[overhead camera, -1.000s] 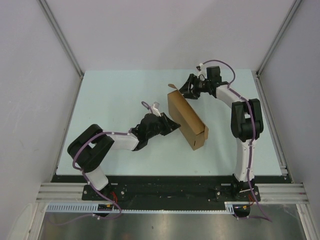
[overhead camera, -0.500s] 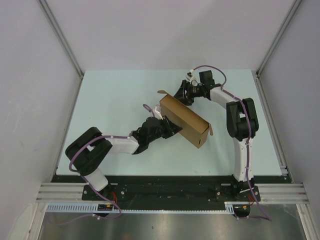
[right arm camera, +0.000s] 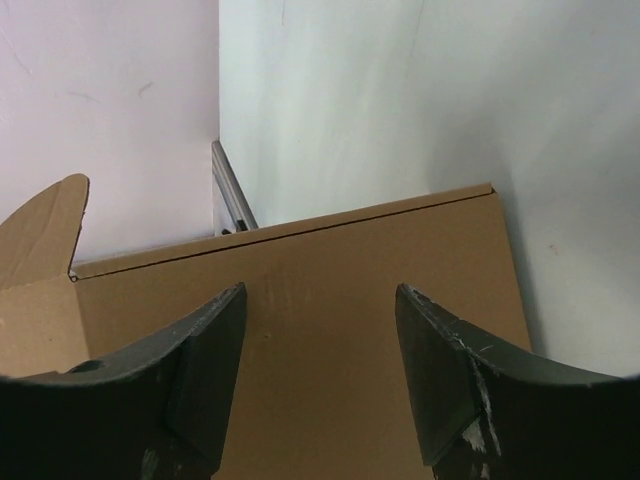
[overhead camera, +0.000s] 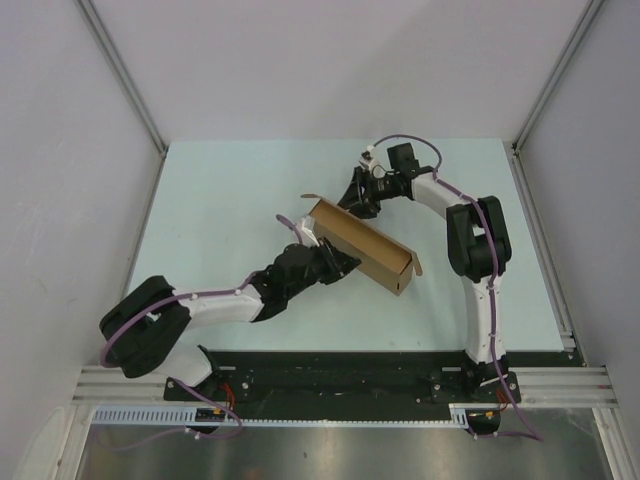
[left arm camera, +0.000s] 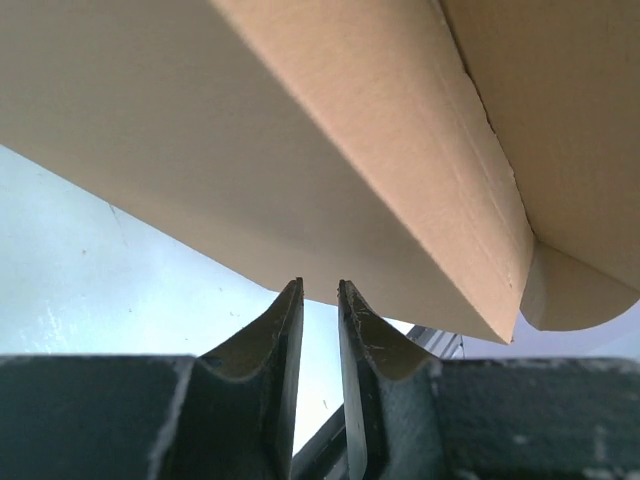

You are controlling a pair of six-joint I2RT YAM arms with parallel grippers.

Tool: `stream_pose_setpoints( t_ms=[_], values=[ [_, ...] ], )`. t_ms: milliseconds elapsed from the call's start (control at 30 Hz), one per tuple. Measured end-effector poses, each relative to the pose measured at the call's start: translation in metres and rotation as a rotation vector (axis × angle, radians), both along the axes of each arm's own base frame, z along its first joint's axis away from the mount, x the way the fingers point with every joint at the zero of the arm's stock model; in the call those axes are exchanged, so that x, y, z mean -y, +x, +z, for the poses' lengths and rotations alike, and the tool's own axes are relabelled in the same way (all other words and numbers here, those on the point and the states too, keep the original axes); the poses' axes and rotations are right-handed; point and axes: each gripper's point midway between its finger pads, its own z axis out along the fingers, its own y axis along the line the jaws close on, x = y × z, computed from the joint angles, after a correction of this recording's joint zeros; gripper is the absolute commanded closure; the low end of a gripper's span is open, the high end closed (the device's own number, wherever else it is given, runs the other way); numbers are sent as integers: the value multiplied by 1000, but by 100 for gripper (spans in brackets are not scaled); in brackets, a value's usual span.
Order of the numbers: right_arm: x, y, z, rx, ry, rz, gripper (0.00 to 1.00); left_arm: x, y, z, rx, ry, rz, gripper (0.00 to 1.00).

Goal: Fold the paper box

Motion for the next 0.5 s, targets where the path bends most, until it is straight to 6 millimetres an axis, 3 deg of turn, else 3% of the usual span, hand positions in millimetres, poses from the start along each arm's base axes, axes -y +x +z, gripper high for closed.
stream_pose_setpoints(
  t_ms=[233,400,500],
  values=[
    [0,-8,0,-10,-27,25,34,4,-4,-8,-8,16,-7,74],
    [18,0,-6,-35,-62,-21,34,11,1,-27,-37,52,-10,74],
    [31,8,-9,-42,-79,-57,34,17,5,-24,-34,47,-12,74]
  ],
)
